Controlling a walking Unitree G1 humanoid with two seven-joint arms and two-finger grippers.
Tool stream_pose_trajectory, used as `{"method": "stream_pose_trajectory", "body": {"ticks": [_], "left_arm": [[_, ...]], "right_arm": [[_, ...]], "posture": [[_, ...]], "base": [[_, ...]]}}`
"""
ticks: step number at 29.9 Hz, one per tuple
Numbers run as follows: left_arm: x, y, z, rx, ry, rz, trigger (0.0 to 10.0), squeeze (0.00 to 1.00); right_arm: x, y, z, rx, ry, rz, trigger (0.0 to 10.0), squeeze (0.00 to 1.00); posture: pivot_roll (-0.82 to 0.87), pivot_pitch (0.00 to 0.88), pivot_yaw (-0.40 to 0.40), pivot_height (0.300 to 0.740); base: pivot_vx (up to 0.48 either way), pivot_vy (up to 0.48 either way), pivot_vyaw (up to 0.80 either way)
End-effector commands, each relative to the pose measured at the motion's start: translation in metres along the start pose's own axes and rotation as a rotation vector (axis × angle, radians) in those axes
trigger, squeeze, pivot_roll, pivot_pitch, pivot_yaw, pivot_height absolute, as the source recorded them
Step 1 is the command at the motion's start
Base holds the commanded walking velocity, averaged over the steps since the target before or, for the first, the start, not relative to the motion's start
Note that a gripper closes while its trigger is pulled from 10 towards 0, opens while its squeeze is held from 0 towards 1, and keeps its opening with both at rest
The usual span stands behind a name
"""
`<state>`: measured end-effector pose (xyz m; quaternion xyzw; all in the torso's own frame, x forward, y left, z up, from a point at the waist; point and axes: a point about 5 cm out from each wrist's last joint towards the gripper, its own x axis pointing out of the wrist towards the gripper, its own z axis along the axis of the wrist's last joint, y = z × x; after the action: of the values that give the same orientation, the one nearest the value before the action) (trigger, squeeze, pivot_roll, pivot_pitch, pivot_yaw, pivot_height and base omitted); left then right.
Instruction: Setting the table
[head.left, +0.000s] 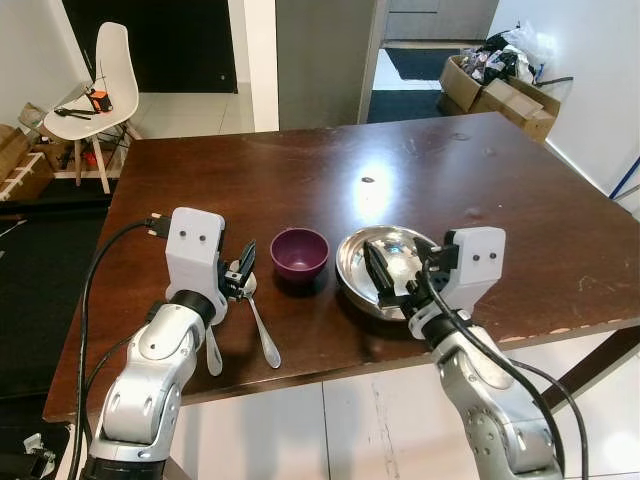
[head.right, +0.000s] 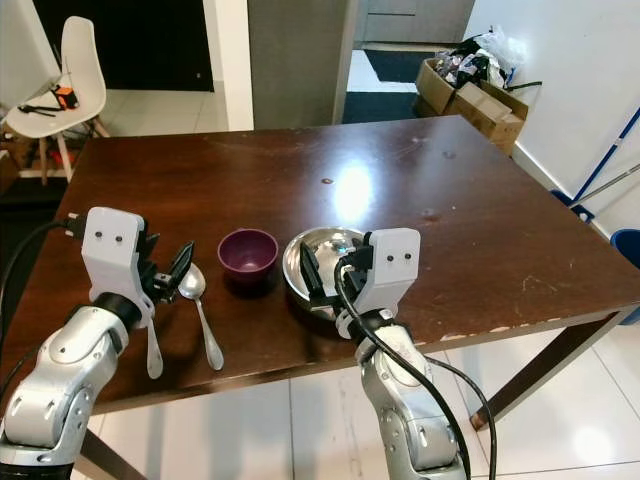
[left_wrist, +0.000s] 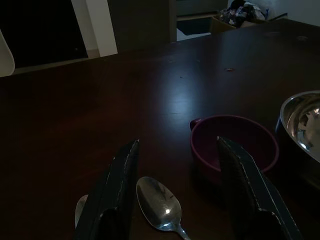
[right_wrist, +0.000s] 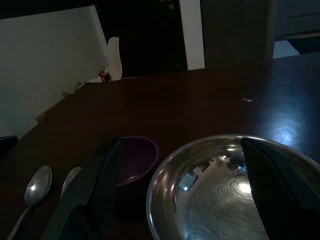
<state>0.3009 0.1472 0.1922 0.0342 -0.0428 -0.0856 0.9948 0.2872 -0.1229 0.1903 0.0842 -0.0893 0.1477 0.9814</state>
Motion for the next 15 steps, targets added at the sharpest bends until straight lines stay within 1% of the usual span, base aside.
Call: {"method": "stream_pose_trajectory", "body": {"ticks": [1, 2, 3, 4, 5, 7, 11, 15], "left_arm": [[-0.003, 0.001, 0.0, 0.004, -0.004, 0.005, 10.0, 0.0], [-0.004, 0.0, 0.0, -0.005, -0.007, 0.002, 10.0, 0.0], [-0.01, 0.001, -0.003, -0.014, -0.007, -0.003, 10.0, 0.0], [-0.01, 0.001, -0.003, -0.014, -0.007, -0.003, 10.0, 0.0], [-0.015, 0.002, -0.005, -0.019, -0.007, -0.006, 10.0, 0.0], [-0.02, 0.003, -0.009, -0.011, 0.001, -0.01, 10.0, 0.0], [-0.019, 0.005, -0.011, 0.015, 0.007, 0.003, 10.0, 0.0], [-0.017, 0.004, -0.012, 0.019, 0.008, 0.006, 10.0, 0.0]], "right_arm": [[-0.003, -0.002, -0.003, -0.008, 0.007, -0.005, 10.0, 0.0], [-0.003, 0.0, -0.003, -0.015, 0.007, 0.006, 10.0, 0.0], [-0.007, 0.006, -0.005, -0.046, 0.011, 0.04, 10.0, 0.0], [-0.007, 0.006, -0.005, -0.046, 0.011, 0.04, 10.0, 0.0], [-0.01, 0.01, -0.007, -0.068, 0.014, 0.065, 10.0, 0.0], [-0.013, 0.013, -0.01, -0.089, 0.021, 0.086, 10.0, 0.0], [-0.011, 0.012, -0.01, -0.089, 0.019, 0.081, 10.0, 0.0], [-0.009, 0.013, -0.009, -0.09, 0.014, 0.08, 10.0, 0.0]], "posture": [[-0.07, 0.0, 0.068, 0.74], [-0.07, 0.0, 0.066, 0.74], [-0.07, 0.0, 0.059, 0.74], [-0.07, 0.0, 0.059, 0.74], [-0.07, 0.0, 0.059, 0.74], [-0.07, 0.0, 0.059, 0.74], [-0.07, 0.0, 0.062, 0.74], [-0.07, 0.0, 0.06, 0.74]], "base": [[0.0, 0.0, 0.0], [0.0, 0.0, 0.0], [0.0, 0.0, 0.0], [0.0, 0.0, 0.0], [0.0, 0.0, 0.0], [0.0, 0.0, 0.0], [0.0, 0.0, 0.0], [0.0, 0.0, 0.0]]}}
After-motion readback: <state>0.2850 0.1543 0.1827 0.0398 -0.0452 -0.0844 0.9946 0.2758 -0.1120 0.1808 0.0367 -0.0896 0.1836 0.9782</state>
